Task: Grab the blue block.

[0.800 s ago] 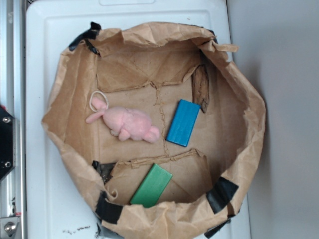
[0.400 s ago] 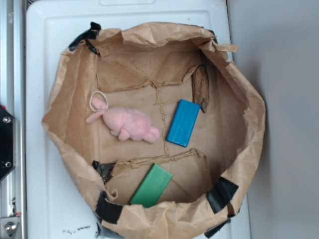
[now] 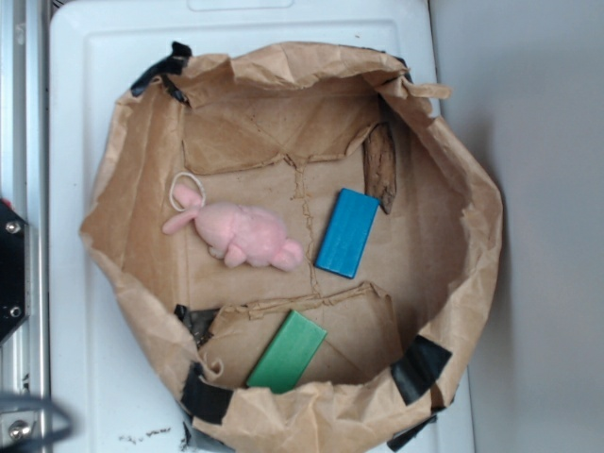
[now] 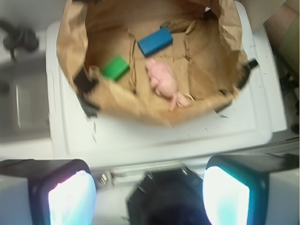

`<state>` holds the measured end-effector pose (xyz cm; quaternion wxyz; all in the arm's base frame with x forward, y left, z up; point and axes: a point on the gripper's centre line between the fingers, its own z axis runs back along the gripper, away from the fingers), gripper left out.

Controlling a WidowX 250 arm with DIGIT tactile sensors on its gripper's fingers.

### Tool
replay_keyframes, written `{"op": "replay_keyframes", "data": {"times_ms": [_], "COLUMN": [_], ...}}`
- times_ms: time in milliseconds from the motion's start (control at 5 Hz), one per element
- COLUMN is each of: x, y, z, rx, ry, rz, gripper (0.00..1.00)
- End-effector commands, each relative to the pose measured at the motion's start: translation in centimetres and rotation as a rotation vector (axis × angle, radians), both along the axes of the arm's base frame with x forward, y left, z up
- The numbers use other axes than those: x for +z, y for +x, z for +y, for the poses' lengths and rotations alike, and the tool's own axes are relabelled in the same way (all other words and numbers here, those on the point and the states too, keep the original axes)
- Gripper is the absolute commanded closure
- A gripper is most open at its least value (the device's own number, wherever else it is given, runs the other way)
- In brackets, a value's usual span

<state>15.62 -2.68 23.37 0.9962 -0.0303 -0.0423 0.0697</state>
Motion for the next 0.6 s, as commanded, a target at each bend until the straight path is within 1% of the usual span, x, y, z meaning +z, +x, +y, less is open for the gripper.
{"op": "replay_keyframes", "data": {"times_ms": [0, 200, 400], "x": [-0.7, -3.0, -4.6], "y": [4.1, 4.7, 4.0], "z": [-1.2, 0.5, 2.2], "rx": [0.107, 0.358, 0.609], "ry": [-0.035, -0.058, -0.086], "rz": [-0.058, -0.069, 0.055], "gripper": [0.0, 0.0, 0.0]}}
